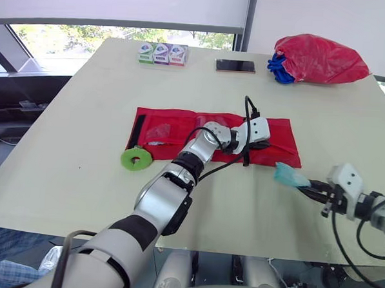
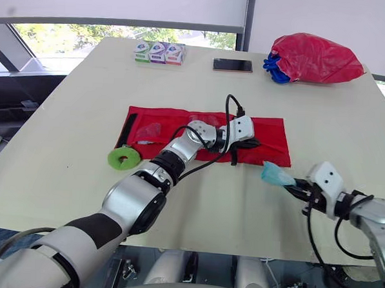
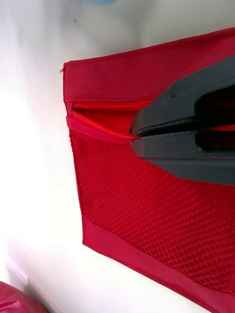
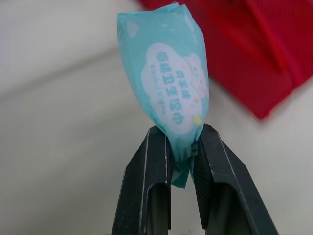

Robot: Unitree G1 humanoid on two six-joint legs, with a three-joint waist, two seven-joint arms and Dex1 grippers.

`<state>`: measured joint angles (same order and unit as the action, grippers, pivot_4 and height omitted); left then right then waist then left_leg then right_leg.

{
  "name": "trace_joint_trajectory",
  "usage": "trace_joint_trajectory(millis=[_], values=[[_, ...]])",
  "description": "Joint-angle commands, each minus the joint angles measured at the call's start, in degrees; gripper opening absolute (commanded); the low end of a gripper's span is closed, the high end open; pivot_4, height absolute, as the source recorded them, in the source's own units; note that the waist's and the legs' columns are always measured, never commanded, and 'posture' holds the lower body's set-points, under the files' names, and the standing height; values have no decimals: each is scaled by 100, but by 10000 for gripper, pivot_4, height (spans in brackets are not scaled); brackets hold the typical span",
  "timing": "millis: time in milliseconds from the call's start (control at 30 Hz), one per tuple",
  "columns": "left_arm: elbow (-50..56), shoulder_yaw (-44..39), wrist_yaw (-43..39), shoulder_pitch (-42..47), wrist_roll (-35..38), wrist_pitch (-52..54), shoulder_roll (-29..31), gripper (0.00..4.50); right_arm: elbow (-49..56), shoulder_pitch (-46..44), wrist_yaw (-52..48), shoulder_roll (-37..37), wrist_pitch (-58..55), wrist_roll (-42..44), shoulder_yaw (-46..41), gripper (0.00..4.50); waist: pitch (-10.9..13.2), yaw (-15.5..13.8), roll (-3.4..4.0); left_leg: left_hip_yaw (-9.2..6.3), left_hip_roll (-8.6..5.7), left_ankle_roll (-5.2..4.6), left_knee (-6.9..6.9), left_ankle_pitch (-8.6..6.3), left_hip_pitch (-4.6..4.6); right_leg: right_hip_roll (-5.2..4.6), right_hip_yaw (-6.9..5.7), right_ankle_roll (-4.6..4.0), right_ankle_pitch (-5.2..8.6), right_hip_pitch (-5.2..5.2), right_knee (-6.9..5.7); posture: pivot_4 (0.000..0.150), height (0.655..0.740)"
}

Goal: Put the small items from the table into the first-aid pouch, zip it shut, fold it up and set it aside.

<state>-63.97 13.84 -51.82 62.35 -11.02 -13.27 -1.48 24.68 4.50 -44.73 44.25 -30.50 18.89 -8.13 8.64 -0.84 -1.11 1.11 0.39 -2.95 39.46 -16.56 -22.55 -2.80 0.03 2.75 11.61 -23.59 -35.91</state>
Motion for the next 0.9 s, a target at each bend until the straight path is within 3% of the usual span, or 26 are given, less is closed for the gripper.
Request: trace_joint_trajectory(millis=[33, 467, 667, 900], values=[[274, -45, -62, 40, 151, -10, -73, 0, 573, -283, 716, -47, -1099, -141, 203, 1480, 0, -1, 1, 0, 0, 0, 0, 0, -1, -1, 0, 0, 0, 0, 1, 1500, 7400], [478, -19, -286, 56, 226, 48, -190, 0, 543, -1464, 2511, -961, -3286, -576, 582, 1480, -1, -2, 1, -6, -3, -2, -1, 0, -7, 0, -4, 0, 0, -3, 2, 1500, 7400], [584, 51, -345, 18, 237, 101, -328, 0, 334, -2142, 3243, -2086, -3733, -588, 406, 1480, -2, 3, 2, -7, -5, -3, -1, 0, -9, 1, -4, 0, 0, -3, 2, 1500, 7400], [764, 172, -430, -130, 231, 169, -482, 0, -301, -2768, 4177, -3410, -3409, -768, -20, 1480, -3, 6, 5, -10, -7, -3, -3, 0, -12, -1, -9, 0, -1, -4, 1, 1500, 7400]])
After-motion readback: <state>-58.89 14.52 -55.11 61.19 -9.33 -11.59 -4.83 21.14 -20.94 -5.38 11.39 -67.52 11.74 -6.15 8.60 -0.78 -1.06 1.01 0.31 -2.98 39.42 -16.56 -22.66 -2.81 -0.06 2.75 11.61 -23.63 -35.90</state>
